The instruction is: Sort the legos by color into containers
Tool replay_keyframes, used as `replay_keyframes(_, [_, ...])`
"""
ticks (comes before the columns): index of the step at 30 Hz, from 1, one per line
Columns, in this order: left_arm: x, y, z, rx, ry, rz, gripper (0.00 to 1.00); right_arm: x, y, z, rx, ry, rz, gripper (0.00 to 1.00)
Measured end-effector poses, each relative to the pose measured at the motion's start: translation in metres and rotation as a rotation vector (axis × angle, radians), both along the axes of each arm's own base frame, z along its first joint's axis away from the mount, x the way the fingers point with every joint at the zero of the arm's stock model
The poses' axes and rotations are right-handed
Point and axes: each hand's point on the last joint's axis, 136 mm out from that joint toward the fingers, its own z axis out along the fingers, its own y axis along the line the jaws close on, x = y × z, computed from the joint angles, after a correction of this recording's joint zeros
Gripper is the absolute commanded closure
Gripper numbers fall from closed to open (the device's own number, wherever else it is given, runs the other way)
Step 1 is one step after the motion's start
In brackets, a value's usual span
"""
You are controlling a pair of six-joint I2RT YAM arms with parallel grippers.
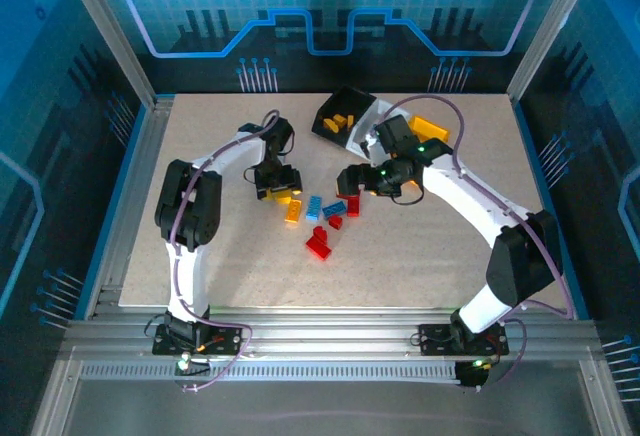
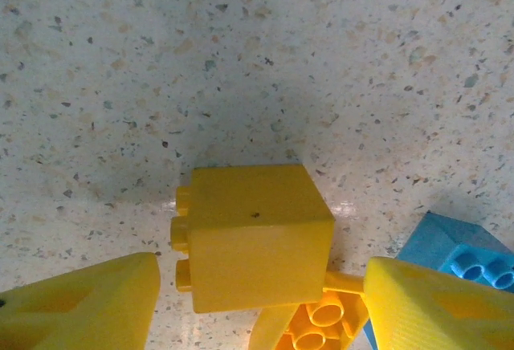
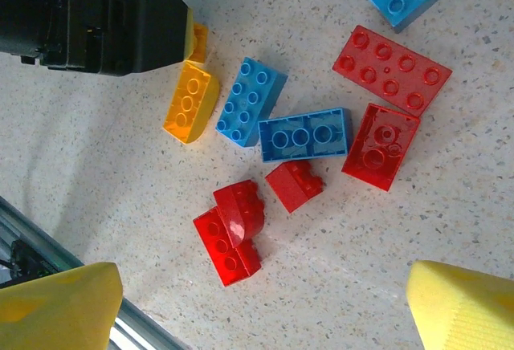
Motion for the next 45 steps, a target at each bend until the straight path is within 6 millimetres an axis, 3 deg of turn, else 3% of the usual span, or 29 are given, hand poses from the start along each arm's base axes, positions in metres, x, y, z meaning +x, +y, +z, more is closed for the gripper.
replay_keyframes(10, [-0.009, 0.003, -0.011, 0.010, 0.031, -0.001, 0.54, -0.008, 0.000, -0.010, -0.006, 0.038, -0.014, 0.10])
replay_keyframes(19, [-0.008, 0.002, -0.008, 0.009, 0.024, -0.021, 0.57, -0.014, -0.002, -0.003, -0.008, 0.014, -0.020, 0.05])
replay_keyframes(23, [0.004, -0.004, 0.005, -0.020, -0.010, -0.024, 0.57, -0.016, -0.013, 0.009, -0.024, -0.053, -0.042, 0.00])
replay_keyframes(29, [0.062, -0.039, 0.056, -0.160, -0.165, -0.030, 0.57, -0.017, -0.038, 0.027, 0.037, -0.143, -0.159, 0.00])
replay_keyframes(33, [0.106, -0.065, 0.088, -0.295, -0.263, 0.005, 0.57, -0.015, -0.067, 0.015, 0.100, -0.108, -0.297, 0.00])
replay_keyframes(35, [0.128, -0.077, 0.097, -0.369, -0.300, 0.040, 0.57, -0.019, -0.069, 0.010, 0.116, -0.081, -0.320, 0.00])
replay_keyframes(40, [0.179, -0.099, 0.094, -0.548, -0.349, 0.153, 0.57, -0.028, -0.064, 0.020, 0.179, -0.056, -0.327, 0.00])
replay_keyframes(45, [0.218, -0.114, 0.070, -0.677, -0.361, 0.265, 0.57, -0.038, -0.066, 0.042, 0.224, -0.093, -0.338, 0.00])
